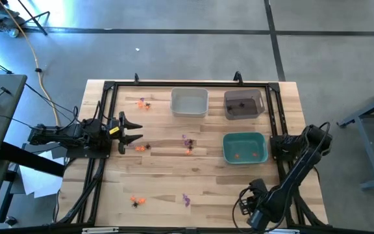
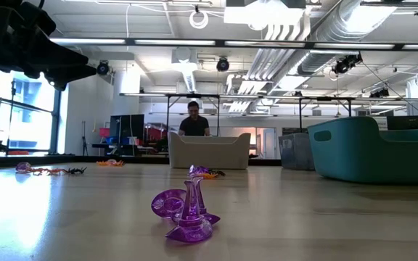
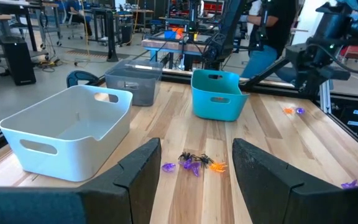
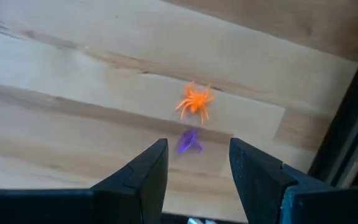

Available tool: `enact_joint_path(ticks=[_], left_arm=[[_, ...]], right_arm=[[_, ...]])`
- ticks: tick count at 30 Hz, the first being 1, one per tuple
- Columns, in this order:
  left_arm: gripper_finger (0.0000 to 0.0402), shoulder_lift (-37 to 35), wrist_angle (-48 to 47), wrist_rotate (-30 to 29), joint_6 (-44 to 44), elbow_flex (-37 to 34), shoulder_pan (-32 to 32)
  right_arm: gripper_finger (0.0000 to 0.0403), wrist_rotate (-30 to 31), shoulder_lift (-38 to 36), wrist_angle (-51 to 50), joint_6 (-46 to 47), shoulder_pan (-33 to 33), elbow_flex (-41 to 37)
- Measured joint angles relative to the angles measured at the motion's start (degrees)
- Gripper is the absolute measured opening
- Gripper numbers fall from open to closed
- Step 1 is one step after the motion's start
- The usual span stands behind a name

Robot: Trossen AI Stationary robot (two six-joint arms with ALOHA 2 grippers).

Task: Sort Halloween decoration
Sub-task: Put the orange spider toy into the green bin

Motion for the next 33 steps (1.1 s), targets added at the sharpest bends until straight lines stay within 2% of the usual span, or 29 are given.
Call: enact_joint_path(ticks=[21, 29, 33], left_arm=[[0.0186, 0.0, 0.0, 0.0, 0.0, 0.0, 0.0], [0.0186, 0.0, 0.0, 0.0, 0.0, 0.0, 0.0], [0.0186, 0.0, 0.0, 0.0, 0.0, 0.0, 0.0]], right_arm=[[0.0165, -0.1, -0.5, 24.3, -2.2, -1.2, -18.5], [0.0164, 0.1, -0.5, 25.6, -2.3, -1.2, -19.7], [0.0141, 0.4, -0.5, 25.7, -2.4, -1.2, -19.7]])
